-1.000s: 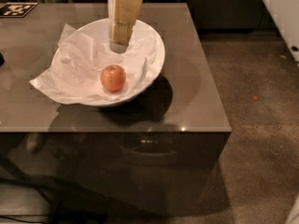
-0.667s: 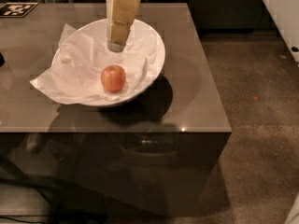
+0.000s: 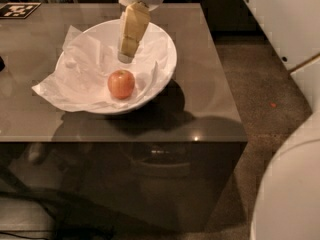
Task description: Pick apple from white bowl
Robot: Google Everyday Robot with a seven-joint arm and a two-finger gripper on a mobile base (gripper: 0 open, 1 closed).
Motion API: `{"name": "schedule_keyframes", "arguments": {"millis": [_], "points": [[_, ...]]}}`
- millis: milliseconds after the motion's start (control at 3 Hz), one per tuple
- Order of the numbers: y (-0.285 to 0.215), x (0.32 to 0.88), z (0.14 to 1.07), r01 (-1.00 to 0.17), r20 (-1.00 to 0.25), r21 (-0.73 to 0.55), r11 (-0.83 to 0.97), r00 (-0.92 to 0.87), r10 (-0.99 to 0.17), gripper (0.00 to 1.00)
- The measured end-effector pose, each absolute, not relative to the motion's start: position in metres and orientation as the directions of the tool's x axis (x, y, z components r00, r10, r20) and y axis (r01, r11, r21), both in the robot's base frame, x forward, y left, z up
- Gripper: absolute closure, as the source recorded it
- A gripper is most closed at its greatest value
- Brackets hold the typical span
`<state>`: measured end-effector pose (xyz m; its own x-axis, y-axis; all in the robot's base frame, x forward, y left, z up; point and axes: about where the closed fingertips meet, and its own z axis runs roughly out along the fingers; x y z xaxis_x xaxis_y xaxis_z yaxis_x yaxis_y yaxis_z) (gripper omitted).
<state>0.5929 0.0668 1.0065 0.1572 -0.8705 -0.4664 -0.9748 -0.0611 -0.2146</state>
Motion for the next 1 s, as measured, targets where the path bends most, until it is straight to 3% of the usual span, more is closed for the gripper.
{"name": "schedule_keyframes", "arguments": {"millis": [1000], "points": [[0.088, 0.617, 0.927, -0.998, -0.509, -0.041, -0.041, 0.056, -0.859, 0.00]]}}
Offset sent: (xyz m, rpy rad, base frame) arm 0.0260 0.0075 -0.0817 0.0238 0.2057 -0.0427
